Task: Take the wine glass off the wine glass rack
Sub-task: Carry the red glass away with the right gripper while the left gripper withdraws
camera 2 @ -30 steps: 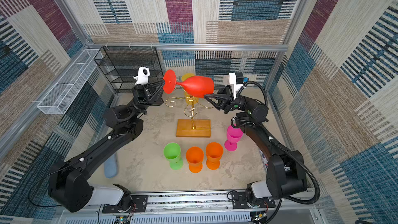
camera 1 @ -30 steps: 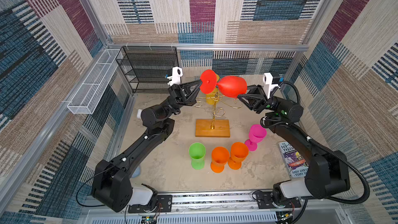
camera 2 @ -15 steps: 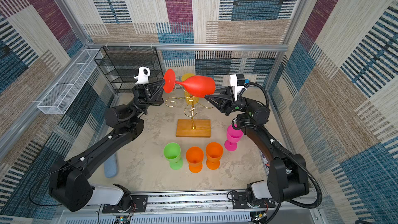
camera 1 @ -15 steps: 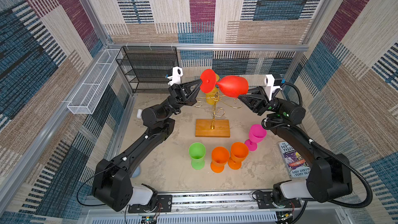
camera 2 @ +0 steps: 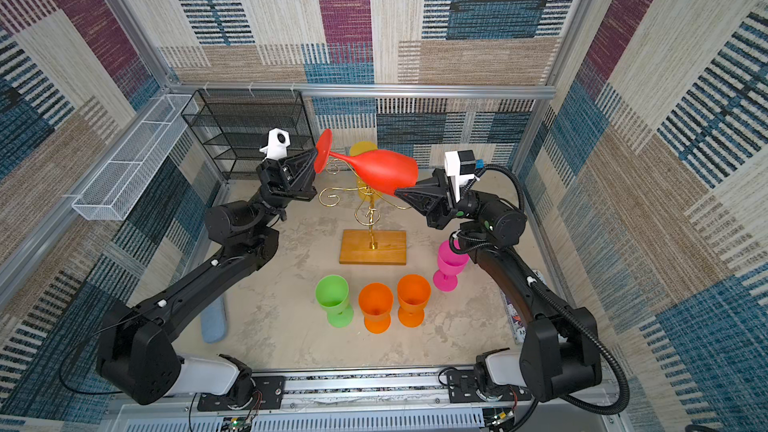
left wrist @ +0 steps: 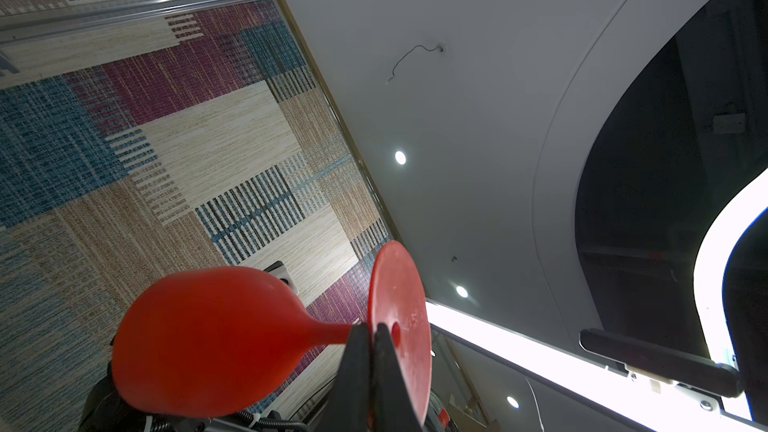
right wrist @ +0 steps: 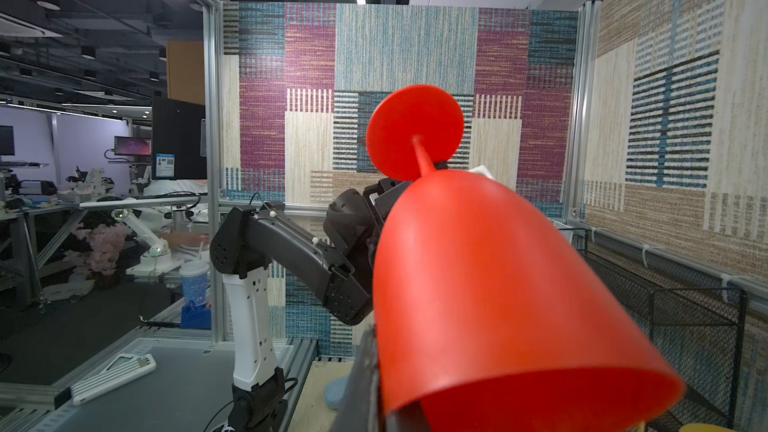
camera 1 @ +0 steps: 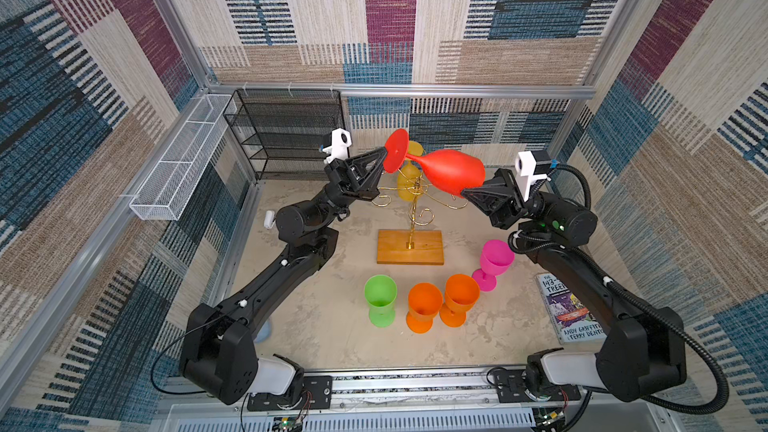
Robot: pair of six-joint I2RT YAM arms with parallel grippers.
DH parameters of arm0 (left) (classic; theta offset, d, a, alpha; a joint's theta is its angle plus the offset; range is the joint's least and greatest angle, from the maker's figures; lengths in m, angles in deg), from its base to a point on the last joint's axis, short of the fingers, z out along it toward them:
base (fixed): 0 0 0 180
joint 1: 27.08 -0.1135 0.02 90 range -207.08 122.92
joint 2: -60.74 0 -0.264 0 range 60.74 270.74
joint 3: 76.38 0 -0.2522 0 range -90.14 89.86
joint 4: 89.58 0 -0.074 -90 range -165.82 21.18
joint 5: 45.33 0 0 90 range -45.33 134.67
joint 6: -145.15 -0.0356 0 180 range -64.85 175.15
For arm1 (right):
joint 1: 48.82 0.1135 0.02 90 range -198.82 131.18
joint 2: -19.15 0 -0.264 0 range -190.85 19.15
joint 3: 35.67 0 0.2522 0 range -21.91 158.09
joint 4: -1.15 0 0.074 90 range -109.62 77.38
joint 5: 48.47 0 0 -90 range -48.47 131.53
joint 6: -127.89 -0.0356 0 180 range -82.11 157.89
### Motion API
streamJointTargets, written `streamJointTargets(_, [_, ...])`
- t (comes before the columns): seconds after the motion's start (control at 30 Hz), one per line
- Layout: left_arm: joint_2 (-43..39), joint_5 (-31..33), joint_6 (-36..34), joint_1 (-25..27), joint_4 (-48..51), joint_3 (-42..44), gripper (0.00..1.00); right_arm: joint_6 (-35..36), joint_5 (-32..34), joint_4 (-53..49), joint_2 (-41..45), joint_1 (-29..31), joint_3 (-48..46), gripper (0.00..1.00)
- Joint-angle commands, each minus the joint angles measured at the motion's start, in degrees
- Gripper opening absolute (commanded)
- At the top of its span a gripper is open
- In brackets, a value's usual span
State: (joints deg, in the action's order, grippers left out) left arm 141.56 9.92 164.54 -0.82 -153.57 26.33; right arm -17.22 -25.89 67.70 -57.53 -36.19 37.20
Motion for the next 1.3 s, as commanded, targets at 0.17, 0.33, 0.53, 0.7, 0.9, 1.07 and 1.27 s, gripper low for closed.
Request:
streamJointTargets(0.17, [1.2,-0.8,-2.2,0.0,-3.0,-0.2,0.11,8.7,3.7,-6.7,3.7,-0.2,-0.4,0.00])
streamJointTargets(0.33, [1.6,-0.8,-3.2,0.0,-3.0,0.1,0.25,17.0,5.5,-18.7,7.5,-0.1,0.0,0.00])
streamJointTargets(0.53, [2.4,-1.0,-4.0,0.0,-3.0,0.3,0.44,26.4,9.9,-35.9,11.6,-0.1,2.7,0.00])
streamJointTargets(0.7, [2.4,-2.2,-6.7,0.0,-3.0,1.0,0.50,35.1,15.3,-55.3,13.6,-0.1,8.0,0.00])
streamJointTargets(0.9, [3.0,-3.6,-8.5,-0.1,-3.0,1.4,0.51,40.5,22.9,-73.0,14.7,-0.2,14.1,0.00])
streamJointTargets(1.07, [3.1,-5.1,-9.1,-0.1,-3.0,1.0,0.51,41.5,31.1,-82.4,16.1,-0.1,17.4,0.00])
streamJointTargets(1.27, [2.5,-7.4,-10.3,-0.2,-2.8,0.4,0.51,43.3,41.7,-93.1,16.7,-0.2,22.5,0.00])
